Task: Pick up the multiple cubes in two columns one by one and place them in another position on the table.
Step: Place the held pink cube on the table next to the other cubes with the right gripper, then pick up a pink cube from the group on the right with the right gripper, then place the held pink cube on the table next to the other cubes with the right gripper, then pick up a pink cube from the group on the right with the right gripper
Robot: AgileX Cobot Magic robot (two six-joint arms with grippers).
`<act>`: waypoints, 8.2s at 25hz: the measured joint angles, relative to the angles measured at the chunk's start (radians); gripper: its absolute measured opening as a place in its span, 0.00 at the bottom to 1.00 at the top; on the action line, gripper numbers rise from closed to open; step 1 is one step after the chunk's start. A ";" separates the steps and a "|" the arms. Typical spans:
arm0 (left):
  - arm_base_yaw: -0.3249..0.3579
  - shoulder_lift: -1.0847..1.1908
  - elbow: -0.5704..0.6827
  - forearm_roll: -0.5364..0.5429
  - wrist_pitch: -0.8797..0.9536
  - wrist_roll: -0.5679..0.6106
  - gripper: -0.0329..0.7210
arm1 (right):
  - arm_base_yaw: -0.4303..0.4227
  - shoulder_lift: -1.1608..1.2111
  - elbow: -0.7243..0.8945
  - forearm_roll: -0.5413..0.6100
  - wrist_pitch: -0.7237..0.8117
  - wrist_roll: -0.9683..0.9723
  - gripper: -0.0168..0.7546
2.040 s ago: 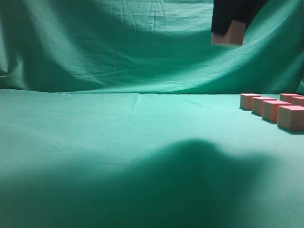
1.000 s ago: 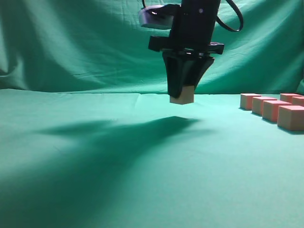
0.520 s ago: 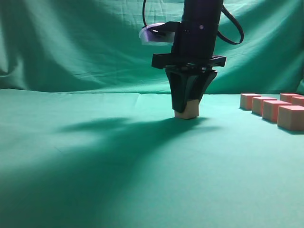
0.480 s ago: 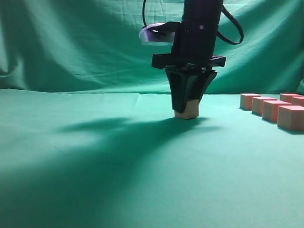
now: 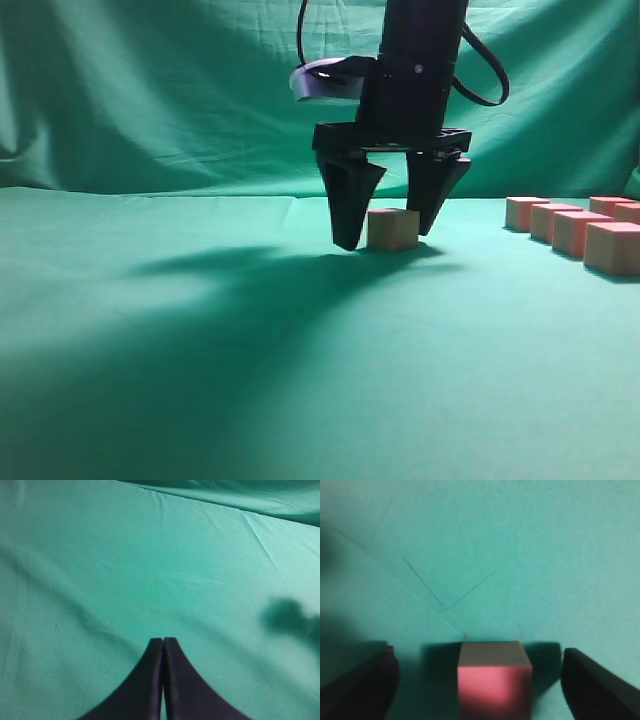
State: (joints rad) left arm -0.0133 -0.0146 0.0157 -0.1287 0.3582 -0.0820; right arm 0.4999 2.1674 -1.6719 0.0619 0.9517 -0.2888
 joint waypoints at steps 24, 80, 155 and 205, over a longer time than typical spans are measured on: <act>0.000 0.000 0.000 0.000 0.000 0.000 0.04 | -0.061 -0.549 -0.113 -0.235 0.294 0.331 0.72; 0.000 0.000 0.000 0.000 0.000 0.000 0.04 | -0.333 -0.564 0.714 -0.176 0.019 0.430 0.35; 0.000 0.000 0.000 0.001 0.000 0.000 0.04 | 0.155 0.162 -0.297 -0.306 0.147 1.086 0.35; 0.000 0.000 0.000 0.002 0.000 0.000 0.04 | 0.157 -0.133 -0.647 -0.203 0.308 0.528 0.67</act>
State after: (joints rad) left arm -0.0133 -0.0146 0.0157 -0.1264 0.3582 -0.0820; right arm 0.6566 2.0341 -2.3185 -0.1412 1.2594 0.2389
